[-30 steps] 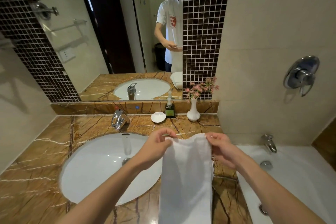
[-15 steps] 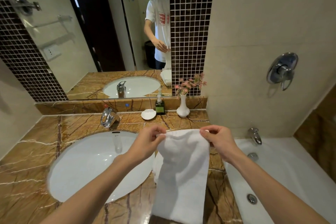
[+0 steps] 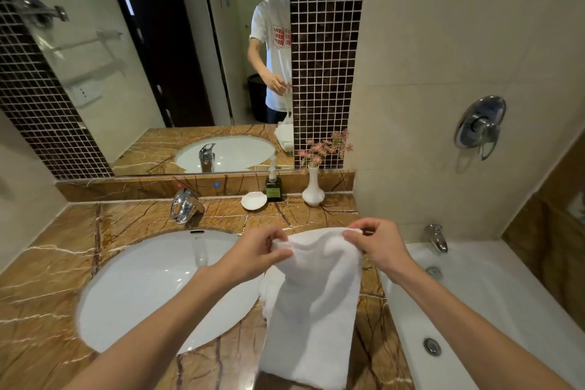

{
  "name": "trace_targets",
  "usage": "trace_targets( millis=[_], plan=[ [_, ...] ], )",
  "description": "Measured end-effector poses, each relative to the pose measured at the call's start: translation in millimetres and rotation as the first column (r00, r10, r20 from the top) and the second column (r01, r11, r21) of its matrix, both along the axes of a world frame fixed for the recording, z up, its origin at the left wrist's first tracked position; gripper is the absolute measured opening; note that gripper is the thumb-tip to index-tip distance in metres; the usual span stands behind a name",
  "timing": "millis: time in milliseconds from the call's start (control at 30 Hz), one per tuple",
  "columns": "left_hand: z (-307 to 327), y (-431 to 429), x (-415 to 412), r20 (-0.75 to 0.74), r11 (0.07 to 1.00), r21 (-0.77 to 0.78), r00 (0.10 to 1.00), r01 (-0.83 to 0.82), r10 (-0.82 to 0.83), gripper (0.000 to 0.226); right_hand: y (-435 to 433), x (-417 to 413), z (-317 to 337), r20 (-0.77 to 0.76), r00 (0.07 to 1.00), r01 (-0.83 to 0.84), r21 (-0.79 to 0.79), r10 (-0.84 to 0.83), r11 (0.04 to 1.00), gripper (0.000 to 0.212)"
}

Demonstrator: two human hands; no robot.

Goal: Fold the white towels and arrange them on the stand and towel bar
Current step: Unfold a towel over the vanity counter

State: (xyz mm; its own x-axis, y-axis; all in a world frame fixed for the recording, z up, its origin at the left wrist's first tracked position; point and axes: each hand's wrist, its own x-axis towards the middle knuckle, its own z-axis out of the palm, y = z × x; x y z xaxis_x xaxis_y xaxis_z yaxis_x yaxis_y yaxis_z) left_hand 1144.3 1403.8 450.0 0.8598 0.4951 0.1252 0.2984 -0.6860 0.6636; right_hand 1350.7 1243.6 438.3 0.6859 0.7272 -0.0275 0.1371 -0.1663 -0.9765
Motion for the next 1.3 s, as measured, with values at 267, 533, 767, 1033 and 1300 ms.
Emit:
trace_targets(
  millis=[267, 533, 767, 1033, 1300],
  plan=[
    [0.1, 2.2, -5.2, 0.022, 0.987, -0.078, 0.990, -0.139, 0.141, 0.015, -8.0, 1.1, 2.2, 0.032, 0.999, -0.018, -0.053, 0.020, 0.998, 0.008],
    [6.7, -2.0, -7.6, 0.200, 0.941, -0.281, 0.948, -0.189, 0.250, 0.011, -11.0, 1.2, 4.9, 0.042, 0.994, -0.094, -0.069, 0.097, 0.993, 0.014],
    [14.7, -1.1, -28.0, 0.231, 0.935, -0.276, 0.929, -0.221, 0.288, 0.015, 9.1, -9.1, 13.7, 0.220, 0.956, -0.177, -0.094, 0.193, 0.980, 0.012],
    [33.0, 4.6, -111.2, 0.279, 0.833, -0.308, 0.794, -0.460, 0.541, 0.021, 76.9, -63.1, 39.7, 0.388, 0.851, -0.387, 0.007, 0.355, 0.922, 0.010],
    [41.9, 6.2, -257.3, 0.329, 0.636, -0.286, 0.550, -0.716, 0.767, 0.027, 163.9, -197.6, 49.2, 0.473, 0.670, -0.651, 0.005, 0.572, 0.759, 0.009]
  ],
)
